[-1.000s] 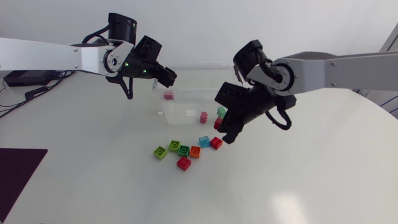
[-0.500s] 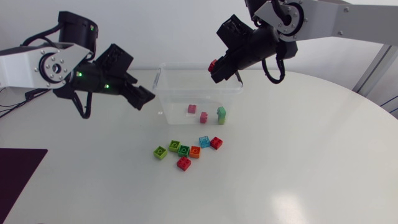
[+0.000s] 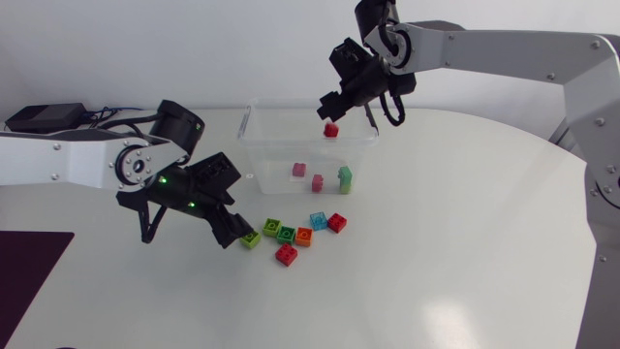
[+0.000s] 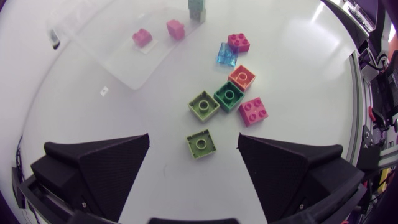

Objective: Pick up the duplo bricks and place them in the container

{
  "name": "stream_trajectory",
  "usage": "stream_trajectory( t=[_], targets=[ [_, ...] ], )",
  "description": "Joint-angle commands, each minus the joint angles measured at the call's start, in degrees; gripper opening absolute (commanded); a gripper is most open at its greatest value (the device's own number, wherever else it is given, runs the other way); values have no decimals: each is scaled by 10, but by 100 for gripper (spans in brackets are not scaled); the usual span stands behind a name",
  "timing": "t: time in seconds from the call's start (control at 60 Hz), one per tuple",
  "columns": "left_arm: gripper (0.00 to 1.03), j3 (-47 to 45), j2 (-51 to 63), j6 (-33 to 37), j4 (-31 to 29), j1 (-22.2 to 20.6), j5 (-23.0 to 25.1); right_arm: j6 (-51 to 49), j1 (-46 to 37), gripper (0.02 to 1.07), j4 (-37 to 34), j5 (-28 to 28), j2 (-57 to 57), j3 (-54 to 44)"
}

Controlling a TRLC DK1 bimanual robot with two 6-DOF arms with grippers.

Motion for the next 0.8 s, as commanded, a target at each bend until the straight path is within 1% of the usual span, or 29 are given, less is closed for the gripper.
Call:
stream_trajectory(
  t=[0.0,0.083,0.183,0.267,0.333,0.367,0.45,0.5,0.567,0.667,0.717,0.767,0.783],
  targets=[
    [99,13,33,-27,-6,-6,-15,23,1,103,0,12,-3,11],
    [98,25,55,-50,-7,-6,-21,39,1,102,0,15,-35,-12],
    [96,40,84,-73,-7,-13,-35,44,1,102,2,16,-102,-79],
    [93,54,102,-90,-19,-21,-48,44,1,102,4,22,-145,-129],
    [90,73,120,-105,-36,-26,-57,43,2,102,2,30,-185,-184],
    [87,84,129,-110,-50,-28,-70,43,2,102,-1,33,-197,-202],
    [87,108,145,-115,-79,-38,-84,43,3,102,-8,34,-221,-244],
    [87,139,158,-122,-116,-41,-103,42,8,102,-12,34,-237,-278],
    [87,175,176,-133,-156,-41,-104,41,12,102,-11,35,-255,-315],
    [85,196,202,-138,-170,-42,-106,42,16,102,-12,34,-271,-347],
    [82,197,213,-141,-172,-44,-106,42,22,102,-12,34,-279,-364],
    [81,197,220,-141,-174,-45,-106,39,28,102,-12,34,-286,-378],
    [77,198,222,-142,-175,-46,-106,39,29,102,-12,34,-287,-380]
  ],
)
